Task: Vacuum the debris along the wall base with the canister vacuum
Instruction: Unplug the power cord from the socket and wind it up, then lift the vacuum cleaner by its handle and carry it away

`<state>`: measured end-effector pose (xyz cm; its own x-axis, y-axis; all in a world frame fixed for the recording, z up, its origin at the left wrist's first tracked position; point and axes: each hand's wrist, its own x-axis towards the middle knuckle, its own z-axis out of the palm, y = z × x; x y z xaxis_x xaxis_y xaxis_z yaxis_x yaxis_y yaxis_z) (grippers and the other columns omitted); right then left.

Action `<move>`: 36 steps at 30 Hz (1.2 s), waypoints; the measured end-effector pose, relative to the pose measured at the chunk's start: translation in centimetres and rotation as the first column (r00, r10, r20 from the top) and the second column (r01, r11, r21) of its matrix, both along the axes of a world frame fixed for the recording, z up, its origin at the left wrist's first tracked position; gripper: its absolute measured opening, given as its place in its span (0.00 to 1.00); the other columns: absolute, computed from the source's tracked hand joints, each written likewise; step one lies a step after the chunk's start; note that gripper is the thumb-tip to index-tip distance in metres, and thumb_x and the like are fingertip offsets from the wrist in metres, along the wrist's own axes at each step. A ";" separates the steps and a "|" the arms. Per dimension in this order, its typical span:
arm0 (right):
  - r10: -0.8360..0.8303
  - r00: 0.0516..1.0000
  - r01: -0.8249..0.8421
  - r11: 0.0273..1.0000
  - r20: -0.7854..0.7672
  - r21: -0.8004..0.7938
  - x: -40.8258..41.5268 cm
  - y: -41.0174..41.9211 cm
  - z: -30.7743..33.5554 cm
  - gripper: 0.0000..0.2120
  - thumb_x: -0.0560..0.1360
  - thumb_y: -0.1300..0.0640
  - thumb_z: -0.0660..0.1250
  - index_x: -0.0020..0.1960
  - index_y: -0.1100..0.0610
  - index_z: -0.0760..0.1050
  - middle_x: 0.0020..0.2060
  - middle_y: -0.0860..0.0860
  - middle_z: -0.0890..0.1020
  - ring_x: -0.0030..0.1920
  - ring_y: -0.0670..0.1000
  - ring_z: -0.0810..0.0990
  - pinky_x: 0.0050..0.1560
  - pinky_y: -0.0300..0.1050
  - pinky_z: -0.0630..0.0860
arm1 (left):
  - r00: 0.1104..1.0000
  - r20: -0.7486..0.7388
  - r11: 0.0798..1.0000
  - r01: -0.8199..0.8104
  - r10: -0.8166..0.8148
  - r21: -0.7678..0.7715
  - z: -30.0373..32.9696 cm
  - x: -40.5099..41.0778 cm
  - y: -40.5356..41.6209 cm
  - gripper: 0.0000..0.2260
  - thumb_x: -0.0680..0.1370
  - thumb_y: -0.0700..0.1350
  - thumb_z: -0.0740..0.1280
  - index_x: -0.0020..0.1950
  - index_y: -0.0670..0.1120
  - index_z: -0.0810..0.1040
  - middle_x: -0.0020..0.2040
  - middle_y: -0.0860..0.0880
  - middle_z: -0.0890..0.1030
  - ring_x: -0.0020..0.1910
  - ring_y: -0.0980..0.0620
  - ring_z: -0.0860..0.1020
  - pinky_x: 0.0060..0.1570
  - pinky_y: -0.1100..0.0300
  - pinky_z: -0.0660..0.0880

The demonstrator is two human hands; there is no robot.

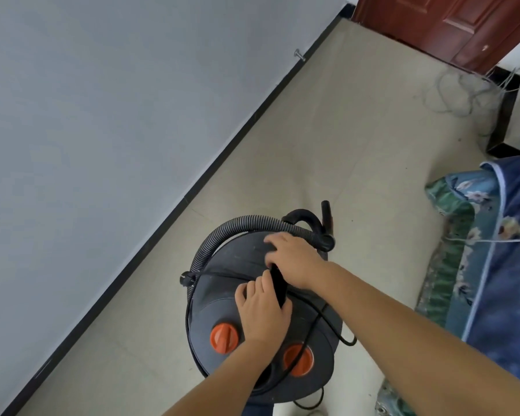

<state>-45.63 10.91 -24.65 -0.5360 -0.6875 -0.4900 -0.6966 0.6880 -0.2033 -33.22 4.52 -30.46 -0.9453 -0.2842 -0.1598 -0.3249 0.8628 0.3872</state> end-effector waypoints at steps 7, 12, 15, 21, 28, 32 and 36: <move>0.064 0.997 -0.060 0.994 -0.051 0.090 -3.4 3.2 -1.7 0.22 0.78 0.57 0.63 0.70 0.51 0.65 0.73 0.50 0.64 0.77 0.53 0.52 0.75 0.59 0.51 | 0.966 0.005 0.966 0.259 -0.259 -0.022 0.2 -4.8 -1.6 0.24 0.70 0.52 0.65 0.64 0.45 0.72 0.53 0.50 0.81 0.54 0.48 0.78 0.65 0.55 0.52; -0.051 0.997 0.059 0.989 -0.066 0.132 -6.4 4.7 -1.2 0.23 0.76 0.46 0.66 0.67 0.53 0.66 0.65 0.53 0.72 0.67 0.56 0.68 0.65 0.53 0.67 | 0.814 0.127 0.818 0.574 -0.566 -0.031 1.2 -11.2 -4.0 0.27 0.74 0.53 0.64 0.71 0.46 0.65 0.62 0.49 0.76 0.63 0.47 0.71 0.69 0.56 0.47; -0.149 0.988 0.155 0.976 -0.052 0.153 -7.5 6.0 -0.9 0.24 0.76 0.42 0.65 0.66 0.54 0.66 0.62 0.53 0.72 0.63 0.57 0.69 0.55 0.52 0.72 | 0.701 0.201 0.702 0.708 -0.685 -0.075 1.5 -14.6 -4.1 0.28 0.76 0.54 0.63 0.74 0.48 0.61 0.63 0.48 0.73 0.64 0.46 0.68 0.72 0.53 0.46; -0.271 0.954 0.291 0.937 -0.127 0.194 -8.5 9.6 -0.6 0.25 0.76 0.38 0.63 0.64 0.55 0.67 0.59 0.53 0.75 0.59 0.56 0.73 0.44 0.47 0.67 | 0.495 0.315 0.447 0.868 -0.810 -0.215 2.3 -20.4 -1.6 0.30 0.78 0.58 0.61 0.77 0.53 0.55 0.67 0.45 0.67 0.69 0.43 0.63 0.74 0.40 0.43; -0.361 0.916 0.399 0.869 -0.176 0.294 -9.2 14.8 0.2 0.25 0.76 0.33 0.56 0.45 0.56 0.69 0.34 0.48 0.72 0.38 0.52 0.75 0.35 0.43 0.67 | 0.404 0.288 0.320 0.899 -0.868 -0.297 3.1 -25.3 3.5 0.35 0.78 0.61 0.61 0.79 0.54 0.48 0.78 0.43 0.52 0.77 0.43 0.48 0.70 0.35 0.37; -0.521 0.845 0.534 0.805 -0.125 0.259 -9.4 16.6 -0.9 0.26 0.75 0.32 0.56 0.36 0.54 0.69 0.30 0.48 0.72 0.33 0.50 0.73 0.33 0.44 0.69 | 0.820 0.036 0.805 0.568 -0.571 -0.172 3.7 -21.4 4.0 0.32 0.81 0.56 0.58 0.79 0.52 0.46 0.80 0.46 0.45 0.78 0.47 0.42 0.72 0.41 0.35; -0.805 0.463 0.874 0.483 0.371 -0.043 -8.6 18.1 -2.6 0.16 0.74 0.40 0.68 0.46 0.53 0.73 0.32 0.50 0.80 0.30 0.46 0.79 0.34 0.40 0.76 | 0.985 0.169 0.974 -0.077 0.040 0.215 2.0 -15.2 3.9 0.36 0.79 0.60 0.59 0.79 0.51 0.43 0.79 0.44 0.41 0.77 0.45 0.39 0.73 0.39 0.43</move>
<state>-54.27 28.98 -27.30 -0.7783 -0.0693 -0.6240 0.3084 0.8235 -0.4762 -48.39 8.43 -28.42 -0.8843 -0.2787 -0.3747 -0.4464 0.7401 0.5030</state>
